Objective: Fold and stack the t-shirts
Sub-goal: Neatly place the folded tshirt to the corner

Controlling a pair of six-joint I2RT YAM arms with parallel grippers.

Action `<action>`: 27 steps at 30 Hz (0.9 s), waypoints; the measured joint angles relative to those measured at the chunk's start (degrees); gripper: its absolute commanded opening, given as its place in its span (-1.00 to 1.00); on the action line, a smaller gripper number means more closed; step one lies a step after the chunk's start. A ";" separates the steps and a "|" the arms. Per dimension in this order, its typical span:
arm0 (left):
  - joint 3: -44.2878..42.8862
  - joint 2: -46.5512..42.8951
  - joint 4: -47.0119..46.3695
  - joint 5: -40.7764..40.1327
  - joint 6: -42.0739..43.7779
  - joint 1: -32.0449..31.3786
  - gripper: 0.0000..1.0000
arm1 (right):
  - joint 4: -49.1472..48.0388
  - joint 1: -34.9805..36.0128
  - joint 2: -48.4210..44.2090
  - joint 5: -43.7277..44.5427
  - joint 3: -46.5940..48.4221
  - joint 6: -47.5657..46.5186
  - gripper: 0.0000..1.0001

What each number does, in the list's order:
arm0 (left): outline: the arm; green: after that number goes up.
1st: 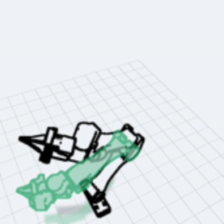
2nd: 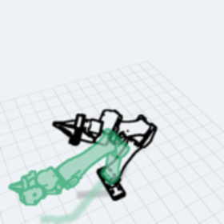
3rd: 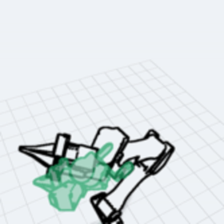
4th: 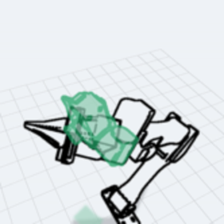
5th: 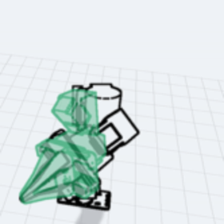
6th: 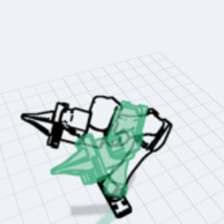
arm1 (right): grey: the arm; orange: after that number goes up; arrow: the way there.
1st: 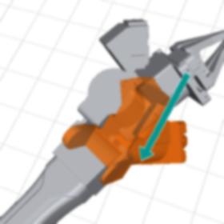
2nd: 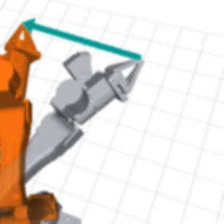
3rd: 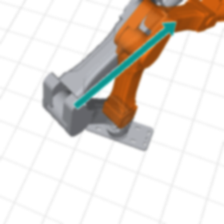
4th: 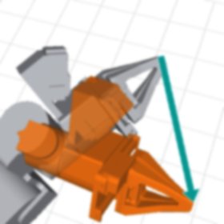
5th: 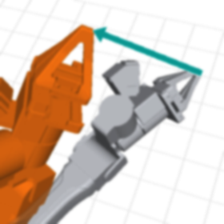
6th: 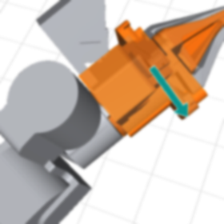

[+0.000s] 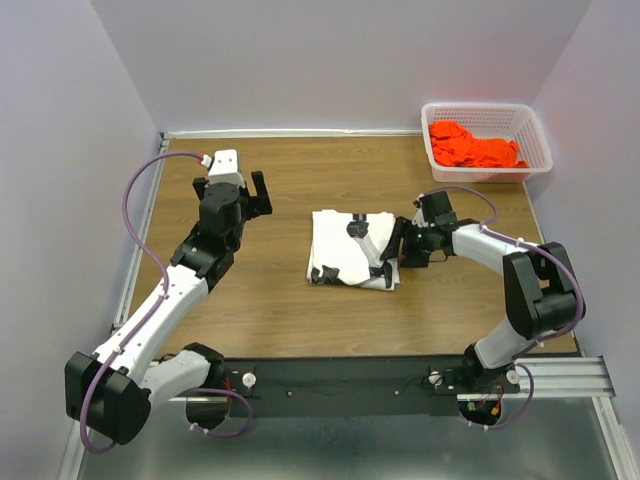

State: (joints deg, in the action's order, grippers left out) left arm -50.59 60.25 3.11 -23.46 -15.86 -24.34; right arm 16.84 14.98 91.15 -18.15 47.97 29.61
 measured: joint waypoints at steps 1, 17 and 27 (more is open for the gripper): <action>0.83 -0.31 0.02 -0.55 0.09 0.00 0.97 | 0.09 0.52 0.70 0.02 0.48 0.20 0.40; 6.45 -5.05 -1.03 -3.34 0.63 0.00 0.97 | 2.99 4.83 9.99 9.14 11.37 -2.40 -0.99; 8.57 -10.10 -3.19 -8.11 2.27 -1.60 0.98 | 8.85 2.58 10.45 40.89 14.47 -17.86 -0.99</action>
State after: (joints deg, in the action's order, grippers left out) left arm -42.02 50.15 -0.08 -31.57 -13.58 -25.93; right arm 25.69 17.56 101.60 22.74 62.43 11.75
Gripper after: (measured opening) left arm 0.987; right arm 0.016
